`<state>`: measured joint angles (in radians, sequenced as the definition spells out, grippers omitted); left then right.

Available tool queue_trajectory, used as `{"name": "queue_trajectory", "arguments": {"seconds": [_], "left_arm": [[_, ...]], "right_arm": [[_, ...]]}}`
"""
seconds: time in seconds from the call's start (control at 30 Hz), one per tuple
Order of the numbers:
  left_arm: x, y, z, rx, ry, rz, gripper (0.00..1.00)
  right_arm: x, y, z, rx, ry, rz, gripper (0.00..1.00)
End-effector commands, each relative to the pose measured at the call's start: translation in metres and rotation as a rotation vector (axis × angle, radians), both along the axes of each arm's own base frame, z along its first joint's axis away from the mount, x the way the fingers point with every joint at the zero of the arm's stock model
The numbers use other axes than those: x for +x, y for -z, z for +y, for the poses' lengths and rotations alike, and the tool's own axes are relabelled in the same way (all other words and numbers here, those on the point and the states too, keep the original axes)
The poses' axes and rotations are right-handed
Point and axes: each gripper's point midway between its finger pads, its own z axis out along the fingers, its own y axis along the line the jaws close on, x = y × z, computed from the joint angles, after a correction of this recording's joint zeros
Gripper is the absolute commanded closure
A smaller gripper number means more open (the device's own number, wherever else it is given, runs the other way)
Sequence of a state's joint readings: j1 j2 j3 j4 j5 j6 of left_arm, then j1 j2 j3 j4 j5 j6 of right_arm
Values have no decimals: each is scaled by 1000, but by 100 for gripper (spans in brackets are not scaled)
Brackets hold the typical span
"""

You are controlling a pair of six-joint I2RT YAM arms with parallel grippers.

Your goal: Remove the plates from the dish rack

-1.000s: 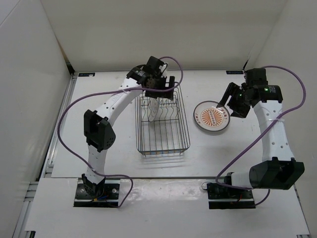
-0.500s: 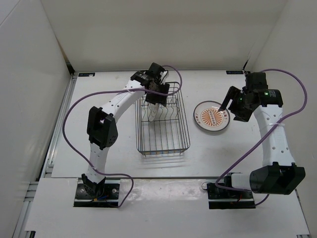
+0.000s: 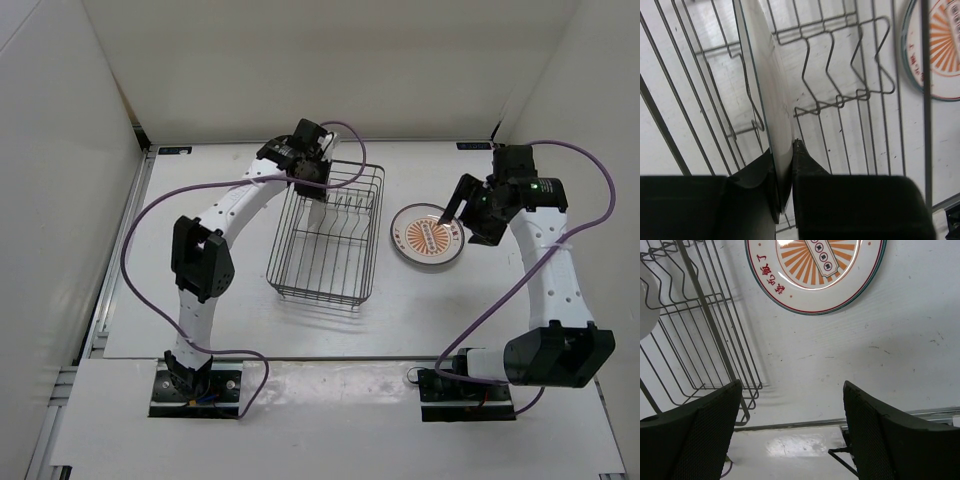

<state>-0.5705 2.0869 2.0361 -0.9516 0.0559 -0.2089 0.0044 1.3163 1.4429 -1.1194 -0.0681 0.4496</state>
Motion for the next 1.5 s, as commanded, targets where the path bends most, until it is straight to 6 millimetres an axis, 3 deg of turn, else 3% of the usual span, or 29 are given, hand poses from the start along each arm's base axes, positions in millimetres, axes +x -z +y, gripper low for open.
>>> {"name": "queue_trajectory", "arguments": {"seconds": [0.0,0.07,0.17,0.27,0.37,0.4,0.43,0.47,0.5,0.53,0.57,0.6,0.63,0.67,0.77,0.83,0.97,1.0,1.17,1.27,1.37,1.47], "left_arm": [[16,-100,-7,-167,36,-236,94],[21,-118,-6,-204,32,-284,98],[14,-161,1,-258,24,-373,99],[9,-185,12,-280,-23,-417,99],[6,-219,46,-201,-96,-558,99],[-3,-236,60,-186,-111,-610,99],[-1,-238,74,-123,-148,-638,99],[1,-246,102,49,-155,-707,99],[-3,-242,115,145,-160,-700,99],[0,-238,128,268,-152,-705,99],[1,-233,165,477,-242,-701,99],[-4,-212,183,600,-240,-624,99],[-8,-206,207,671,-298,-590,99],[-20,-160,229,739,-316,-456,99],[-36,-107,262,759,-452,-290,99],[-50,-74,273,716,-563,-177,99],[-51,-29,273,684,-649,-53,99],[-47,-29,275,677,-675,-52,99],[-30,16,269,683,-704,69,86],[-36,36,272,701,-723,143,84],[-44,61,270,692,-714,221,71],[-55,80,273,712,-730,297,67]], "right_arm": [[5,-8,11,19,-23,-26,16],[7,-6,13,26,-26,-17,16],[8,-5,19,39,-39,-8,16],[10,-3,22,45,-50,2,16],[9,-2,23,46,-52,9,16],[8,-3,24,46,-55,6,16],[7,-1,24,44,-56,14,16],[7,-1,24,44,-56,13,16],[7,-1,25,45,-56,17,16],[5,1,26,47,-62,23,16],[6,2,26,48,-59,26,16],[6,2,27,51,-64,27,16],[7,2,28,54,-62,29,16],[8,2,30,66,-67,29,16],[7,4,33,78,-73,39,16],[7,5,33,80,-71,43,16],[5,5,34,78,-73,38,16],[5,5,33,75,-68,37,16],[4,-3,38,91,-111,-22,15],[3,-8,44,109,-165,-53,15],[1,-11,43,95,-177,-74,14],[0,-15,42,79,-187,-93,14]]}}
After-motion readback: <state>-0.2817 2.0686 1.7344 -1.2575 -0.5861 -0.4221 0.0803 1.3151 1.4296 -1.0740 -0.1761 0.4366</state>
